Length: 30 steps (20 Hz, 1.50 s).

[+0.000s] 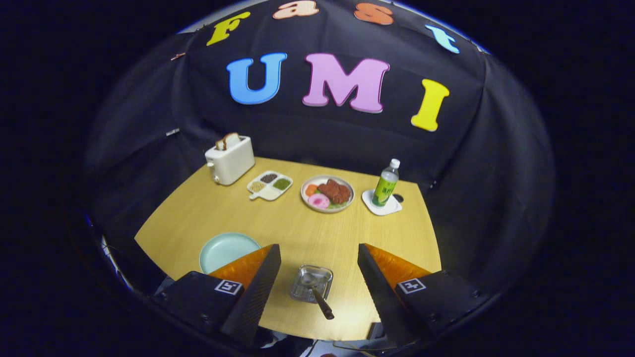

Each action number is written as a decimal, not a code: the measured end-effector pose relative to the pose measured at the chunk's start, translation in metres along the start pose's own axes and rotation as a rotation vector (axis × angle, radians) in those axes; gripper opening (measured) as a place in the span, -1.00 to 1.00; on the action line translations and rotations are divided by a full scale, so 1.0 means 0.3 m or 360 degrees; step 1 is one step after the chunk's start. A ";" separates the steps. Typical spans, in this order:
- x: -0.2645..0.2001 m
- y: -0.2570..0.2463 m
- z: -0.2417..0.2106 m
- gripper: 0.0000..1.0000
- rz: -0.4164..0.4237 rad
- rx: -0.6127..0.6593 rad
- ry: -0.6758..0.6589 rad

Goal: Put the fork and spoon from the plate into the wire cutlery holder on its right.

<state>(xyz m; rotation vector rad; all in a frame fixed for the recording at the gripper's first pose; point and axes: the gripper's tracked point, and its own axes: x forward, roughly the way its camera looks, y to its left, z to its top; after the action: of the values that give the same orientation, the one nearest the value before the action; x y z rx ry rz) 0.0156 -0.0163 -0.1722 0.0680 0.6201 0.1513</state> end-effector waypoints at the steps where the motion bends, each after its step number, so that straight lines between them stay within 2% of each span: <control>1: -0.016 -0.001 0.028 0.94 -0.0020 0.0001 -0.0084; 7: -0.106 -0.019 0.153 0.94 -0.0064 0.0052 -0.0482; 11: -0.167 -0.036 0.185 0.94 -0.0074 0.0036 -0.0603; 17: -0.222 -0.036 0.185 0.93 -0.0044 -0.0011 -0.0653; 30: -0.237 -0.025 0.186 0.94 0.0012 -0.0021 -0.0659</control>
<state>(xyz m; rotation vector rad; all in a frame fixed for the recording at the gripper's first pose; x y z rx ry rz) -0.0082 -0.0361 -0.0870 0.0858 0.2059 0.1435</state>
